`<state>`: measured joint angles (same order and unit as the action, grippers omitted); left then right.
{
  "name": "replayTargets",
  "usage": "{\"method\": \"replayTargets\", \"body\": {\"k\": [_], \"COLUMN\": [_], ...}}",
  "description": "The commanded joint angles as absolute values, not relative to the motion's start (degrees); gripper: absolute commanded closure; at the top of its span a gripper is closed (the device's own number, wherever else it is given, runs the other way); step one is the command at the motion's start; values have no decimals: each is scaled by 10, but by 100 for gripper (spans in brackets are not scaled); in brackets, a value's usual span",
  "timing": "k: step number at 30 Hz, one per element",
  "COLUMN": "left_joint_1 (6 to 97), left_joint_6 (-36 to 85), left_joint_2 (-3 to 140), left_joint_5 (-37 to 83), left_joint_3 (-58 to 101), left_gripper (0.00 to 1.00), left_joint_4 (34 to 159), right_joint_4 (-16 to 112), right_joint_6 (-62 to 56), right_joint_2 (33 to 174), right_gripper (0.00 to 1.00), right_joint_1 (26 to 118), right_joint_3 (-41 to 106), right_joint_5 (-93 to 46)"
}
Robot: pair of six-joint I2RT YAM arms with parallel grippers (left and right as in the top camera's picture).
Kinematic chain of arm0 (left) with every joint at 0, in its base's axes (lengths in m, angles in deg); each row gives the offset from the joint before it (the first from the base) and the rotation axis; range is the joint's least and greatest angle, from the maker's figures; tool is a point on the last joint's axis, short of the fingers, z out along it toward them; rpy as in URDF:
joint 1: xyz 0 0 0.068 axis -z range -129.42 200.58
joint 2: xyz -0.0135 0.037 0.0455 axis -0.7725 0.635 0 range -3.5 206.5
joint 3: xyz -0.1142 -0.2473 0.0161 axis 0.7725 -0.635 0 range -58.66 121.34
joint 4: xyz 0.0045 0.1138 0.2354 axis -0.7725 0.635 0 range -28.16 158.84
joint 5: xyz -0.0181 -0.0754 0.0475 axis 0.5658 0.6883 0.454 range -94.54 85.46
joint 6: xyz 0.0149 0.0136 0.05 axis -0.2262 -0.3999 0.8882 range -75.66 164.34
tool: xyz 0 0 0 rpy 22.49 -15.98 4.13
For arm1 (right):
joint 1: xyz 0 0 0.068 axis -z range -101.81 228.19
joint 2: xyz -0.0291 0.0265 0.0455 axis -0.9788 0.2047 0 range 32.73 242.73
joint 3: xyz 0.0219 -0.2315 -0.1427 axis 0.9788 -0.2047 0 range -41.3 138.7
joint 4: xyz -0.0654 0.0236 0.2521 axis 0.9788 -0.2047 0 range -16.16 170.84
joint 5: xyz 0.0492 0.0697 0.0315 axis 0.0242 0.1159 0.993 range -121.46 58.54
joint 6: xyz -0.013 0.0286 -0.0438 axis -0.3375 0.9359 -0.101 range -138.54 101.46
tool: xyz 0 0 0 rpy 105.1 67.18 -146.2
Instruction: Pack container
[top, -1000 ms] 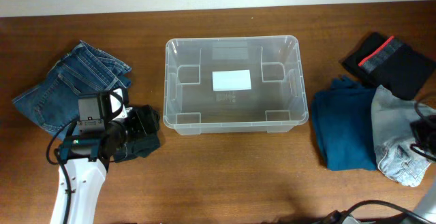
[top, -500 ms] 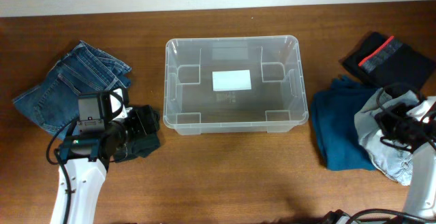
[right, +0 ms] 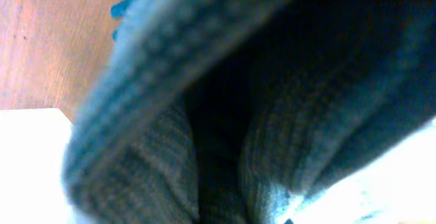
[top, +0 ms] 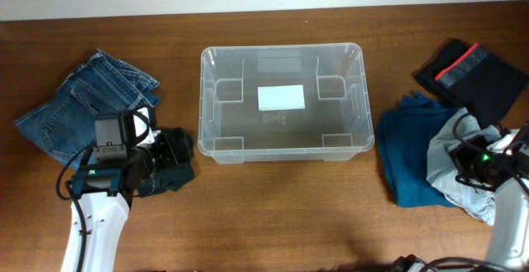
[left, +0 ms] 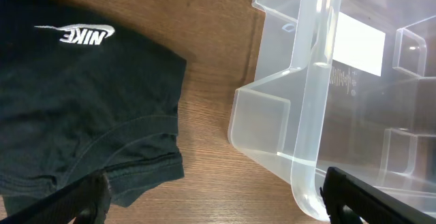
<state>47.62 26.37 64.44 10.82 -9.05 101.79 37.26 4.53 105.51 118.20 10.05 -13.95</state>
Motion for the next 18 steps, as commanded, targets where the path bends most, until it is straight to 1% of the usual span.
{"method": "replayTargets", "body": {"k": [1, 7, 9, 11, 12, 13, 15, 18], "left_joint_1": [478, 478, 478, 478, 478, 478, 478, 478], "left_joint_6": [273, 273, 273, 273, 273, 273, 273, 273], "left_joint_2": [644, 644, 644, 644, 644, 644, 644, 644], "left_joint_5": [104, 104, 104, 104, 104, 104, 104, 104], "left_joint_3": [-88, -88, -88, -88, -88, -88, -88, -88], "left_gripper": [1, 1, 1, 1, 1, 1, 1, 1], "left_joint_4": [1018, 1018, 1018, 1018, 1018, 1018, 1018, 1018], "right_joint_4": [360, 329, 319, 311, 308, 304, 298, 284], "right_joint_6": [65, 133, 144, 150, 150, 150, 150, 150], "right_joint_2": [1019, 991, 991, 991, 991, 991, 991, 991], "right_gripper": [96, 96, 92, 92, 90, 85, 80, 74], "right_joint_1": [1176, 1176, 1176, 1176, 1176, 1176, 1176, 1176], "right_joint_3": [93, 93, 92, 92, 92, 92, 92, 92], "right_joint_5": [-157, -157, -157, -161, -164, -168, -177, -189]}}
